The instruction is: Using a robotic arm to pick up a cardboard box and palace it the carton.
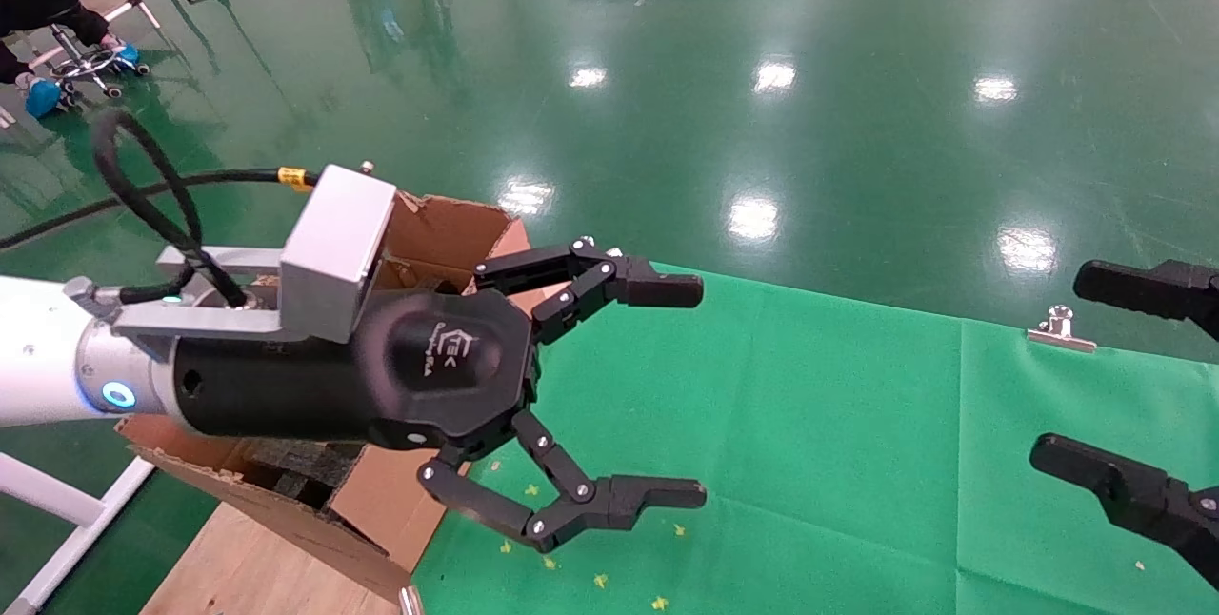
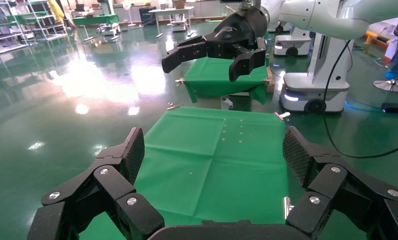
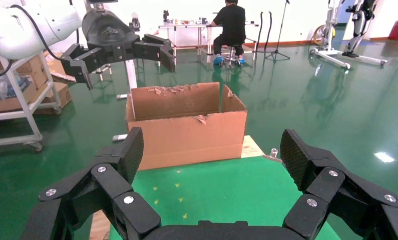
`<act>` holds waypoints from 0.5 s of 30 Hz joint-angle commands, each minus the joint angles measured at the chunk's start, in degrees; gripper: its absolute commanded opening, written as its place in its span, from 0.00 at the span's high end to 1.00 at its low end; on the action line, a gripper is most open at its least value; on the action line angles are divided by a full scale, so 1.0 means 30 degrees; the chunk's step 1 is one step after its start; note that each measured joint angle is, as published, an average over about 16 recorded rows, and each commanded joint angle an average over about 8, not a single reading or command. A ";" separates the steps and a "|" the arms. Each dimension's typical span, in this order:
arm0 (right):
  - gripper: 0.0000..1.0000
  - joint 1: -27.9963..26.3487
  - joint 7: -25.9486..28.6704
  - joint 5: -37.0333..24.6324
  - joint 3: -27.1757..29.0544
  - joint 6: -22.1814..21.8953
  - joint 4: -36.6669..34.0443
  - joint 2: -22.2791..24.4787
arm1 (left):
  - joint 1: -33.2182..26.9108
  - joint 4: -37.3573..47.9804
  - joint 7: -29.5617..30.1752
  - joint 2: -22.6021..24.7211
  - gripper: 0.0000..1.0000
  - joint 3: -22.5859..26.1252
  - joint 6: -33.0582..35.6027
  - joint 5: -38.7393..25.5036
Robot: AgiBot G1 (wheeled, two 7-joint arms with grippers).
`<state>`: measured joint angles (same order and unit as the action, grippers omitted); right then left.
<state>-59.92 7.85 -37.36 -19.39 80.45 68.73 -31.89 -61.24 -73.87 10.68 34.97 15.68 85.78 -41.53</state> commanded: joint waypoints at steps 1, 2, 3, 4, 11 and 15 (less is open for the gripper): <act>0.00 0.0000 0.0000 0.0000 0.0000 0.0000 0.0000 0.0000 | -0.0034 0.0038 0.0013 0.0003 0.00 0.0039 -0.0012 -0.0035; 0.00 0.0000 0.0000 0.0000 0.0000 0.0000 0.0000 0.0000 | -0.0044 0.0050 0.0017 0.0004 0.00 0.0051 -0.0015 -0.0046; 0.00 0.0000 0.0000 -0.0001 0.0000 0.0000 0.0000 0.0000 | -0.0055 0.0060 0.0019 0.0005 0.00 0.0062 -0.0018 -0.0057; 0.00 0.0000 0.0000 -0.0001 0.0000 0.0000 0.0000 0.0000 | -0.0065 0.0069 0.0022 0.0007 0.00 0.0072 -0.0020 -0.0067; 0.00 0.0000 0.0000 -0.0001 0.0000 0.0000 0.0000 0.0000 | -0.0109 0.0109 0.0033 0.0015 0.00 0.0119 -0.0032 -0.0113; 0.00 0.0000 0.0000 -0.0001 0.0000 0.0000 0.0000 0.0000 | -0.0122 0.0123 0.0038 0.0016 0.00 0.0134 -0.0038 -0.0125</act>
<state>-59.92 7.85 -37.36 -19.39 80.45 68.73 -31.89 -61.60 -73.51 10.80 35.02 16.07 85.66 -41.90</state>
